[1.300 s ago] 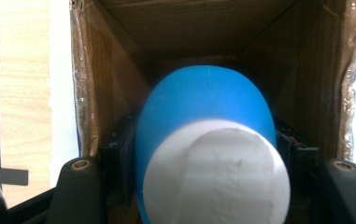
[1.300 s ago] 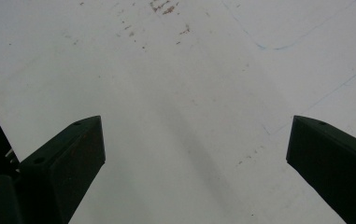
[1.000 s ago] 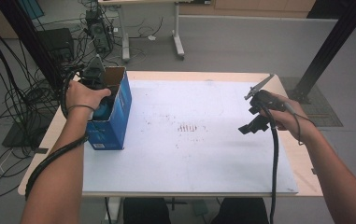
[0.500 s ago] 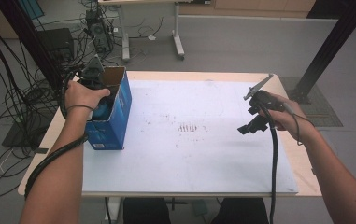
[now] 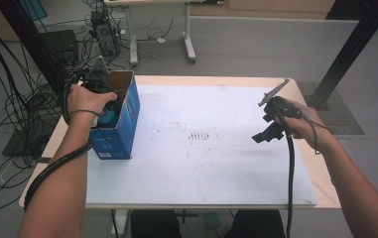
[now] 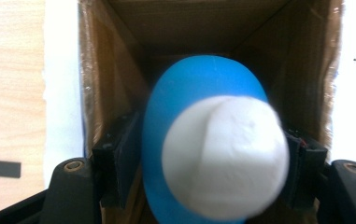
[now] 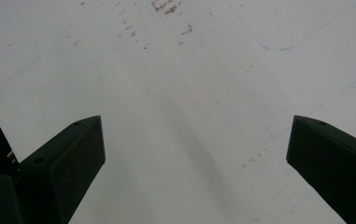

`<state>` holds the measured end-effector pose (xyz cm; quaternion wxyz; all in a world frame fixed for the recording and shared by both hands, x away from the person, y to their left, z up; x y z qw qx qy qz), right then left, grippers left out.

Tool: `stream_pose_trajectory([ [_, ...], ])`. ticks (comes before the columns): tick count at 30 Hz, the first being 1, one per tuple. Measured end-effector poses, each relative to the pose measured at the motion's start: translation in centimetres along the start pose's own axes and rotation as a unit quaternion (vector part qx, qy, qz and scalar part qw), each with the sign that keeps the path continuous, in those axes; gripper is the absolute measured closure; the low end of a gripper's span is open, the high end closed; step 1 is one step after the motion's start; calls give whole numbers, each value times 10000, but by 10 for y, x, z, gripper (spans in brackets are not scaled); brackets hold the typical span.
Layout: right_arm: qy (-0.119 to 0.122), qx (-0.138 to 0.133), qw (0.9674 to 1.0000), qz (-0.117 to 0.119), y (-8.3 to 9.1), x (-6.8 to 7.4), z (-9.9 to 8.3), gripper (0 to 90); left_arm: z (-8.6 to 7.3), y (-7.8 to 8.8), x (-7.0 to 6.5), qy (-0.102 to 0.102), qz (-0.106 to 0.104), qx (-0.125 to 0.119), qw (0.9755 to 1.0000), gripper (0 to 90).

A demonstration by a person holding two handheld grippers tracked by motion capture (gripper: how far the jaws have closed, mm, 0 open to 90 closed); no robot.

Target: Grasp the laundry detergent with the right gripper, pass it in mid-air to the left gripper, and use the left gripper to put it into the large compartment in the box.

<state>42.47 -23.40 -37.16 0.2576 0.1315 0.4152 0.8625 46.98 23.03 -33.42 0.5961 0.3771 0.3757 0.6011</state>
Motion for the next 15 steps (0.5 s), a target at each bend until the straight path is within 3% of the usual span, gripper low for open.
stream_pose_trajectory([
  [4, 3, 15, 10000, 0, 0, 0, 1, 39, 7, 16, -1, -9, -18, -96, 10000, 332],
  [7, 25, 0, 10000, 1, 1, 0, 2, 39, 11, 28, -3, 11, -156, -136, 9998, 311],
  [15, 37, -8, 10000, 16, 1, 2, 5, 38, 20, 60, -8, -162, -133, -271, 9994, 276],
])
Point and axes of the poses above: each handheld gripper's, and its own axes: y roughly backward along the jaws, z roughly out of its top, x roughly to its left, the point moved 8 cm from there along -y, roughly forward along the jaws, and after that the axes turned 12 degrees about -x, right-handed, at the moved point
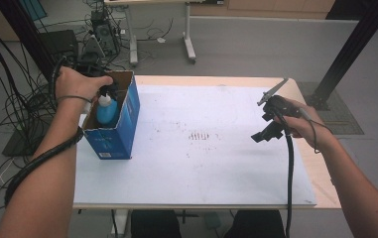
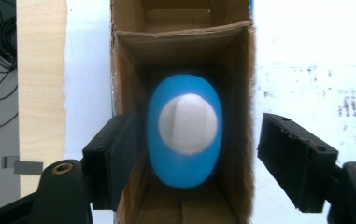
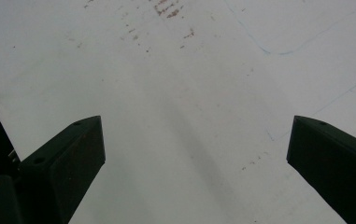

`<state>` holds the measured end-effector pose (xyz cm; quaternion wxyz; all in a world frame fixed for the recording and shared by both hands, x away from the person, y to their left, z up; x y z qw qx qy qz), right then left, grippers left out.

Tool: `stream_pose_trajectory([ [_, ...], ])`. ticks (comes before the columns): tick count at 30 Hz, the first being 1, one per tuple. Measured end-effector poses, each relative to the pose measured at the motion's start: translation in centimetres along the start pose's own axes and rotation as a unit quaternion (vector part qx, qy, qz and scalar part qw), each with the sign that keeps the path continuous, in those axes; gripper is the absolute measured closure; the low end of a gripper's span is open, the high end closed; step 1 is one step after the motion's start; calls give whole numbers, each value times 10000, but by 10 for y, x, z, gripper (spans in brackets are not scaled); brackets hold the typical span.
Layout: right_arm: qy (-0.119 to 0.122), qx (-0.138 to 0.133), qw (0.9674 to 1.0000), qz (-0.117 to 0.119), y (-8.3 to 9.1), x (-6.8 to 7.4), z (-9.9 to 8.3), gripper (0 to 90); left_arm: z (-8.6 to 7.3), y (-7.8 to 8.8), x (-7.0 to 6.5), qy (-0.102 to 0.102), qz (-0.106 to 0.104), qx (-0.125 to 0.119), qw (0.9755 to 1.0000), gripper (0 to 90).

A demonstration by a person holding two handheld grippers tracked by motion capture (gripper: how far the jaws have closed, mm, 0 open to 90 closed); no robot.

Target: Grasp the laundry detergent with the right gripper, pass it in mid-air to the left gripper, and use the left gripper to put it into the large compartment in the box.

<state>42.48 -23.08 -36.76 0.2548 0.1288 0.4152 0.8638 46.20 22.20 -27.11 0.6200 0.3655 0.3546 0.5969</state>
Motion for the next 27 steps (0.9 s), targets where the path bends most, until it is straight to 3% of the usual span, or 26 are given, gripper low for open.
stream_pose_trajectory([
  [6, 28, 20, 10000, -20, 1, 1, 0, 38, 3, 18, -7, -63, -17, -120, 9999, 213],
  [13, 39, 36, 10000, -16, 2, 2, 0, 39, 5, 35, -25, -242, -141, -277, 9992, 119],
  [18, 31, 20, 10000, 3, 5, 4, 0, 38, 6, 45, -40, -269, -377, -480, 9978, 76],
  [22, 18, 66, 10000, -11, 4, 3, -2, 38, 1, 51, -56, -432, -576, -498, 9962, 74],
  [27, -17, 97, 10000, 9, 3, 4, -5, 39, -11, 49, -88, -583, -926, -544, 9925, 61],
])
Point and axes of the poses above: each handheld gripper's, and its own axes: y roughly backward along the jaws, z roughly out of its top, x roughly to its left, the point moved 8 cm from there along -y, roughly forward along the jaws, and after that the axes turned 12 degrees about -x, right-handed, at the moved point
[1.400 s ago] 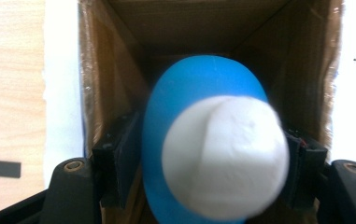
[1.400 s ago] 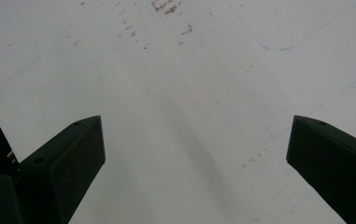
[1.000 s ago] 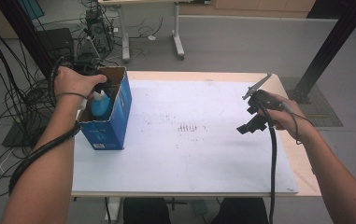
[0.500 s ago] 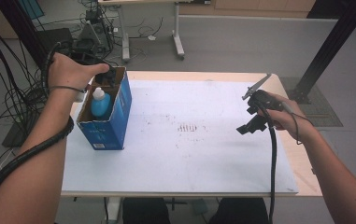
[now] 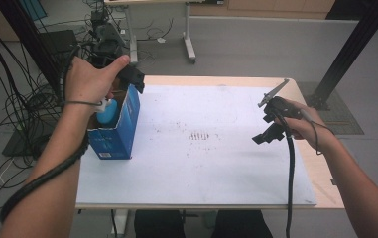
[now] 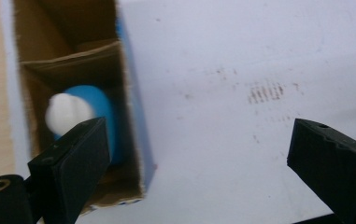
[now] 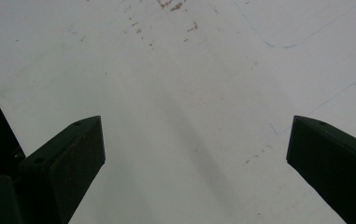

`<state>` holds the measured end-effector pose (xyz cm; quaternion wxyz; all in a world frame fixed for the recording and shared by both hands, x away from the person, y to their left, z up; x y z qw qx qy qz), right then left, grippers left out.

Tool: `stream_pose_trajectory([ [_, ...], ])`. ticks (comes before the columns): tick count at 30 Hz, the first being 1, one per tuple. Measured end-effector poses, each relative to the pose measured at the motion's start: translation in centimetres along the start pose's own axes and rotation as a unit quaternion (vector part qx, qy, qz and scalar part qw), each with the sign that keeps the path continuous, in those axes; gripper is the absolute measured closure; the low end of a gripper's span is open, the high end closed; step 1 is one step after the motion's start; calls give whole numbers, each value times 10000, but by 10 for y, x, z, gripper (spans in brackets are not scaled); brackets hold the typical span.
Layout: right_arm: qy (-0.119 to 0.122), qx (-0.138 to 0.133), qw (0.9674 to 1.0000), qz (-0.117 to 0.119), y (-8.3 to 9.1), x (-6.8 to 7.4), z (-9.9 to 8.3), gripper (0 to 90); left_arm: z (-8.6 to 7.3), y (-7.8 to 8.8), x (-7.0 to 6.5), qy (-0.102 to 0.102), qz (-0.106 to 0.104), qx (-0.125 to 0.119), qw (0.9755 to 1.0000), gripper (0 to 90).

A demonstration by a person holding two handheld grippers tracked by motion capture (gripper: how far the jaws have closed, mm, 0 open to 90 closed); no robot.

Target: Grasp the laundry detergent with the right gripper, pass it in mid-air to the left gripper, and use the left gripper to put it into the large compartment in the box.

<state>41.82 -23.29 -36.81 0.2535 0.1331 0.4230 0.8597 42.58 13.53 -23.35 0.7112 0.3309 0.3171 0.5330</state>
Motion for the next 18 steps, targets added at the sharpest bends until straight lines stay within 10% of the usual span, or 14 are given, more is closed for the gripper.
stream_pose_trajectory([
  [18, -54, -49, 10000, -30, 2, 2, -6, 39, -33, -33, -68, -499, -559, 265, 9968, 48],
])
Point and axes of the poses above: each handheld gripper's, and its own axes: y roughly backward along the jaws, z roughly out of its top, x roughly to its left, the point moved 8 cm from there along -y, roughly forward along the jaws, and after that the axes turned 12 degrees about -x, right-handed, at the moved point
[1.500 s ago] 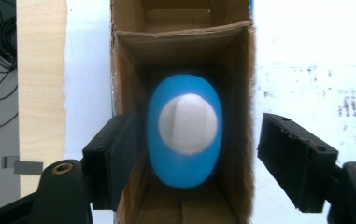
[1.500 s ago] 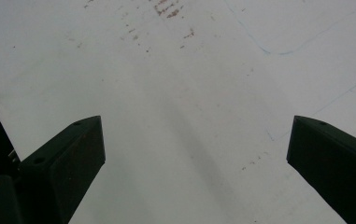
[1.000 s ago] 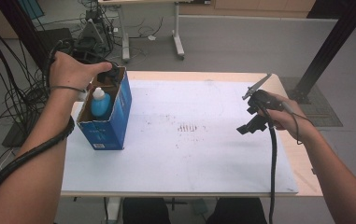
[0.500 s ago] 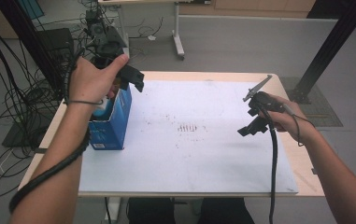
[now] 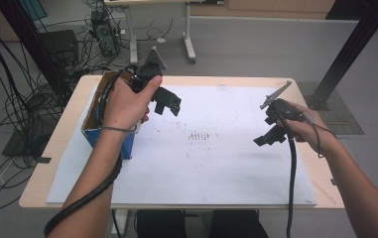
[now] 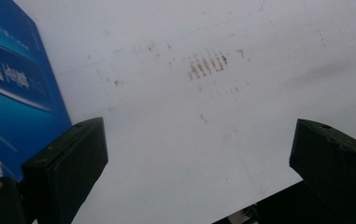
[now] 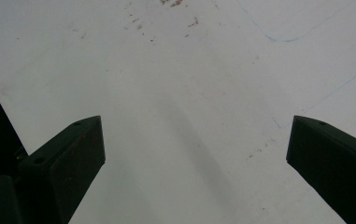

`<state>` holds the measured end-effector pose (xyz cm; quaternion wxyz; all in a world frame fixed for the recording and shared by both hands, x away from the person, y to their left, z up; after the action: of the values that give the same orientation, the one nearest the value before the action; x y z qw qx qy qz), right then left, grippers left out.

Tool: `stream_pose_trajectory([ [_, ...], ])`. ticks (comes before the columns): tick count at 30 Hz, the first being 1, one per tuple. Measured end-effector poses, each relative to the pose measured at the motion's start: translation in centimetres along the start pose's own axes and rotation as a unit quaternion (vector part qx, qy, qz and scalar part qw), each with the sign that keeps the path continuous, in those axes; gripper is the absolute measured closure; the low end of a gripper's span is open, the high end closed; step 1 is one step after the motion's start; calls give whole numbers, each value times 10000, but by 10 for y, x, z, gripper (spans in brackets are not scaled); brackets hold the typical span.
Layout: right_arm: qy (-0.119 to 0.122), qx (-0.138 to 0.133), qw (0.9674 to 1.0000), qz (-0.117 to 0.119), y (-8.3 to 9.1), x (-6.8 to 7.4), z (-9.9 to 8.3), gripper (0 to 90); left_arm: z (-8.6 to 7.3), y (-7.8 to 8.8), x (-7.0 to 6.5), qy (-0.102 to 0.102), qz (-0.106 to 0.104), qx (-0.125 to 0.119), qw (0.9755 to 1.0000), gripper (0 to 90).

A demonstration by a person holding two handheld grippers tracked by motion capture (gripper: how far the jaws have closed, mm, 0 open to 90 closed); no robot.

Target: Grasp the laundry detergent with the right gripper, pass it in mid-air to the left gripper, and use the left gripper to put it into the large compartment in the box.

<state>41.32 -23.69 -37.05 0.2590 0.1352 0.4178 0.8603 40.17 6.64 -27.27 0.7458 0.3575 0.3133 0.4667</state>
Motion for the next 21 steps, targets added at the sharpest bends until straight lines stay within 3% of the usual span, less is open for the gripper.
stream_pose_trajectory([
  [5, -15, -11, 10000, 14, -2, 0, -1, 38, -8, -13, -3, -81, 112, 97, 9999, 54],
  [15, -53, -22, 10000, 49, -5, 1, -2, 39, -31, -52, -12, -79, -84, 406, 9991, 61],
  [21, -47, -3, 10000, 71, -7, 2, -3, 38, -43, -73, -9, -28, -56, 497, 9987, 63],
])
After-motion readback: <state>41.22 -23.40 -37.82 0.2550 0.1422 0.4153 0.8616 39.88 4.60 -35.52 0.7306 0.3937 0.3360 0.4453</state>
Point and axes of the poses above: each handheld gripper's, and its own axes: y roughly backward along the jaws, z roughly out of its top, x roughly to its left, the point moved 8 cm from there along -y, roughly forward along the jaws, and after that the axes turned 12 degrees about -x, right-handed, at the moved point
